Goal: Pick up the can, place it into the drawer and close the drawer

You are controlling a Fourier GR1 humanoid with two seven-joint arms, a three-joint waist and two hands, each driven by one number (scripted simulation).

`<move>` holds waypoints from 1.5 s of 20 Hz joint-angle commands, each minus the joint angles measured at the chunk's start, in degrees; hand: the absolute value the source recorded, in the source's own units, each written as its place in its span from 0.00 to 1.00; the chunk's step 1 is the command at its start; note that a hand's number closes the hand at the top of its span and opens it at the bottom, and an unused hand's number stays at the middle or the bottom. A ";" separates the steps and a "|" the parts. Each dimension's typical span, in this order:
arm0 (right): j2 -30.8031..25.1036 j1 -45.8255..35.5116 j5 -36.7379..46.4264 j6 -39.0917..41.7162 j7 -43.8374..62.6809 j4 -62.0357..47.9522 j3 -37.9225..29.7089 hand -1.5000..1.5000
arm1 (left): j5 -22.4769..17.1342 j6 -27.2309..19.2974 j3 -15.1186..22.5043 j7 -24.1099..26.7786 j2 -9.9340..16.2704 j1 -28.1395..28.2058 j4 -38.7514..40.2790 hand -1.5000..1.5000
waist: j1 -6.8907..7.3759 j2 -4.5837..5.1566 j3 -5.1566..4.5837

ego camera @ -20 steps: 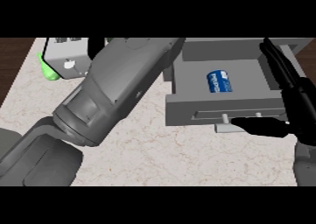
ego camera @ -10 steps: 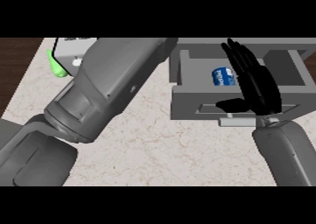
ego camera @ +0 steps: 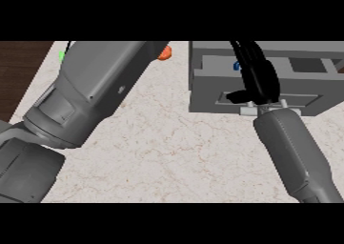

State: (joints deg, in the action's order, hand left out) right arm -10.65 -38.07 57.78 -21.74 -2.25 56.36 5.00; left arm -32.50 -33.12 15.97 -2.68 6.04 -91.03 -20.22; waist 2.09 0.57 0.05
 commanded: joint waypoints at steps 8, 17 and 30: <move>1.60 -16.30 4.21 -14.63 -0.58 -23.35 -5.90 0.00 | 1.77 2.78 0.99 -4.81 5.30 5.20 -7.26 0.00 | 1.88 -0.04 -0.02; -2.20 -27.54 3.89 -16.07 -1.23 -33.61 -9.80 0.00 | 1.94 4.44 1.72 -7.35 7.81 10.72 -14.79 0.00 | 4.32 0.62 -0.01; 1.21 -32.65 -4.11 -14.43 -9.87 -34.87 -16.24 0.00 | 2.52 5.07 2.61 -9.37 12.51 19.46 -25.63 0.00 | 4.28 0.14 0.03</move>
State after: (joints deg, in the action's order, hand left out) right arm -11.06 -65.32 58.10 -34.88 -11.29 19.22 -7.44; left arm -30.13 -28.21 18.52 -12.16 17.44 -74.25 -43.22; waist 5.96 1.69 0.58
